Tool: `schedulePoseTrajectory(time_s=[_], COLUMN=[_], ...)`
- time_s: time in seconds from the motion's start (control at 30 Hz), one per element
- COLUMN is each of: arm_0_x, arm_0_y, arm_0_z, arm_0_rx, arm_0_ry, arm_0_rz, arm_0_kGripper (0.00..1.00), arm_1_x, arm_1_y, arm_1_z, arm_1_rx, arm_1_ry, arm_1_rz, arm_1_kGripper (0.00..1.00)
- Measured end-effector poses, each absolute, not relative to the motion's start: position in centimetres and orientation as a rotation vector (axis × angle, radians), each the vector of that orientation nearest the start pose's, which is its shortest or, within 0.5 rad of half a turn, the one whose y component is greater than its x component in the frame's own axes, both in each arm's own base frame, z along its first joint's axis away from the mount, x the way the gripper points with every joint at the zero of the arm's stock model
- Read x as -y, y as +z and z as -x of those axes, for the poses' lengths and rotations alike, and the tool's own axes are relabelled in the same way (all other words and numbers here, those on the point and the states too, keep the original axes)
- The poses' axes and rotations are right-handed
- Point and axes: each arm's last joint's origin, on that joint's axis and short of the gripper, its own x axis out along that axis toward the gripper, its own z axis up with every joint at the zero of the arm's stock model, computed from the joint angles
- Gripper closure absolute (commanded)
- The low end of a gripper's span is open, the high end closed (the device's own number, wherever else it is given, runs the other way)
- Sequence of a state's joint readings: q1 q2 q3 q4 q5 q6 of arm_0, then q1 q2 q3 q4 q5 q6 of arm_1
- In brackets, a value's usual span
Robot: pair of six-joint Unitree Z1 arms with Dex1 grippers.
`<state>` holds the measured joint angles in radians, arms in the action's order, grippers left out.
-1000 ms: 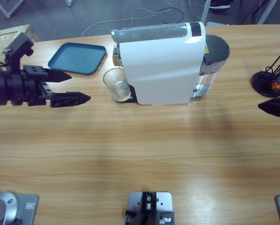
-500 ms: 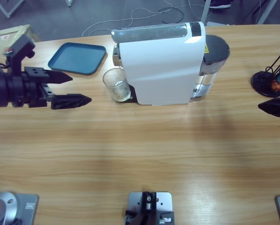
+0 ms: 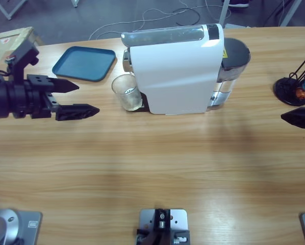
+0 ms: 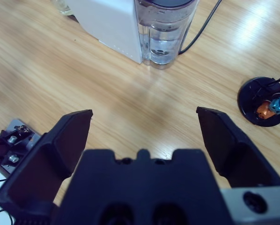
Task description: Pour coffee
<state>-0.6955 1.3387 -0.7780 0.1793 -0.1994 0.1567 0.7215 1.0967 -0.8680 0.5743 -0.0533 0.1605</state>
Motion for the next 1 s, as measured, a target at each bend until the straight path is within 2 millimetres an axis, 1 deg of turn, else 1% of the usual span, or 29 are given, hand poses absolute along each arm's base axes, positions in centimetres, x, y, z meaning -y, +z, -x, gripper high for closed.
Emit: schedulePoseTrajectory(time_s=[1.0], arm_0_x=[14.91], arm_0_y=[29.54], arm_0_z=[-16.34], arm_0_rx=[-0.680], arm_0_ry=[-0.911], arm_0_rz=[-0.329], arm_0_kGripper=[0.000], arm_1_x=[-9.53], arm_1_y=[33.15], arm_1_z=[-11.22], arm_1_rx=[-0.814], arm_1_ry=[0.565], arm_1_rz=[0.167], arm_1_kGripper=[0.000])
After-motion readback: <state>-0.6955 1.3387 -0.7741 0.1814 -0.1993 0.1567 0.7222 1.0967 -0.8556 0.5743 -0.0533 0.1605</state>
